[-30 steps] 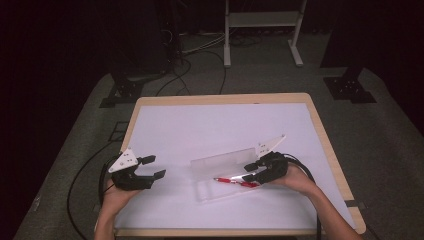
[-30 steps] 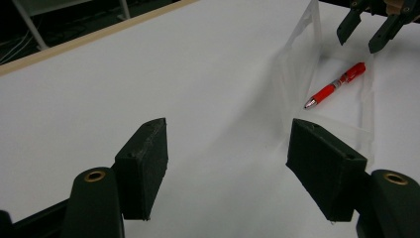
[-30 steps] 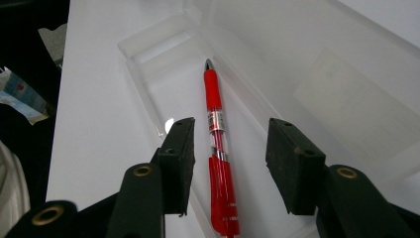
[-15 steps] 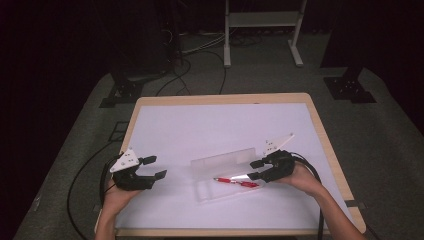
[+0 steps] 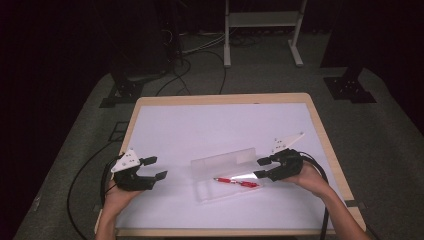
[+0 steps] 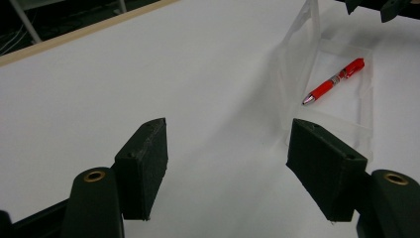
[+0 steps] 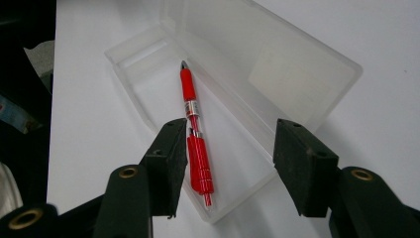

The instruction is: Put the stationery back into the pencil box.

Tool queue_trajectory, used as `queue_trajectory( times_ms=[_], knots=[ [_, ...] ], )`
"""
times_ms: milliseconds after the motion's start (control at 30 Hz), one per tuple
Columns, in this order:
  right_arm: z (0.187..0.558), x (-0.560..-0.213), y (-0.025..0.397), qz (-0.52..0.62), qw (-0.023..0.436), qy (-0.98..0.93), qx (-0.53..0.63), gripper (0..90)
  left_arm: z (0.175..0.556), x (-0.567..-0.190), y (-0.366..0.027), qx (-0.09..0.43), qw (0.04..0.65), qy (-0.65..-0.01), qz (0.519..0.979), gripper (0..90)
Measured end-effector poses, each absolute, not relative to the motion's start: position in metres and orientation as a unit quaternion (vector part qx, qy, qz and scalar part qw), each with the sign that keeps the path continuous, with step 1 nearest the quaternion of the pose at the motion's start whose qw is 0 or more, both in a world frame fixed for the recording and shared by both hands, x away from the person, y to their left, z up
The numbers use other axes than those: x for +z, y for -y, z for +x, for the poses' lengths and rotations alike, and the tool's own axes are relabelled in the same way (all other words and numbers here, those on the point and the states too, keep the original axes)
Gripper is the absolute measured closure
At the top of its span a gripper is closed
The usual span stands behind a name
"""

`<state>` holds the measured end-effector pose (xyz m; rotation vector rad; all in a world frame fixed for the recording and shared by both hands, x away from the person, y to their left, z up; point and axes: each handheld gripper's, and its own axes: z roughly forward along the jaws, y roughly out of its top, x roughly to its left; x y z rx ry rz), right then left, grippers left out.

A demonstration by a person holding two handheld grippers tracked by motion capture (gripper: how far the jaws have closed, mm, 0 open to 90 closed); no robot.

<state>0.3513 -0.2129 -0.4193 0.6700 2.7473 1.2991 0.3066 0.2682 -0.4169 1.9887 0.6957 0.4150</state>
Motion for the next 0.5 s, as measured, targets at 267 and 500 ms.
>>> queue_trajectory(
  times_ms=[267,500],
  knots=[
    [0.349,-0.418,0.228,0.231,0.022,-0.880,0.415,41.6,0.307,-0.418,-0.261,0.164,0.474,-0.280,0.819,30.8],
    [0.346,-0.417,0.247,0.255,0.035,-0.870,0.421,40.6,0.310,-0.418,-0.260,0.162,0.475,-0.278,0.819,30.0]
  ],
)
